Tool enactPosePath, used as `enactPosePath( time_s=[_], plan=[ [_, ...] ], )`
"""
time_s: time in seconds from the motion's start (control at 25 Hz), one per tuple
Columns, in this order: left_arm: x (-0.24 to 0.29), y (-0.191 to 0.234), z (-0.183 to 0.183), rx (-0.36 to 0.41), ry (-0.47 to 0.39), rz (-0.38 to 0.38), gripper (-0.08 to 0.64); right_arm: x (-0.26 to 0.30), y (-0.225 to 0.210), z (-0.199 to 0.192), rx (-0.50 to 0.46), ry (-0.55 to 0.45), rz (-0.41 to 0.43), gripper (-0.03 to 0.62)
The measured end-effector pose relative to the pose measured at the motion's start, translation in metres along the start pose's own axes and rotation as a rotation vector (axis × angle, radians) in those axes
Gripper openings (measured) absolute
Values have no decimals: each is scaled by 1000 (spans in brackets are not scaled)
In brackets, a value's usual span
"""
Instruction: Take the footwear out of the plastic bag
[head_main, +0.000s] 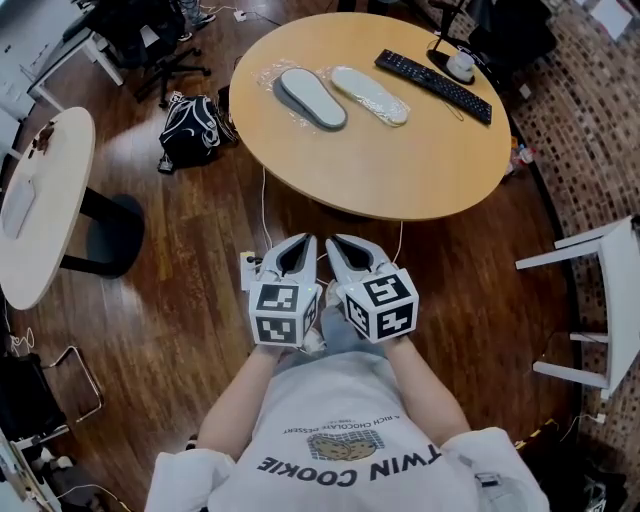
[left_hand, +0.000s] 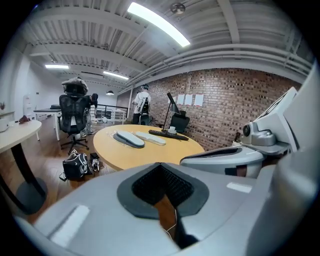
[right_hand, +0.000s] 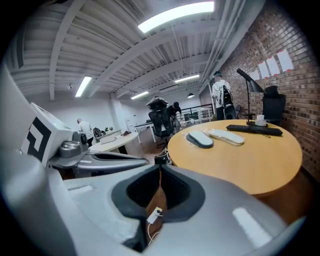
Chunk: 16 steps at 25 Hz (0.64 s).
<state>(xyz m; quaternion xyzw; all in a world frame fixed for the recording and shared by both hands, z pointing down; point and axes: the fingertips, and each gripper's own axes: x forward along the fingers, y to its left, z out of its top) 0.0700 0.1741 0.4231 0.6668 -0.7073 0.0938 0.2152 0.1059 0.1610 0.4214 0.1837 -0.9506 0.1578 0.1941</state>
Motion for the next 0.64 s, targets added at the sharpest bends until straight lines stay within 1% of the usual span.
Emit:
enactPosePath(
  time_s=[0.2, 0.64],
  plan=[
    [-11, -10, -9, 10, 0, 0, 2, -12, 10, -7, -3, -11, -10, 11],
    [-26, -18, -17, 26, -2, -11, 2, -20, 22, -16, -9, -20, -11, 11]
  ],
)
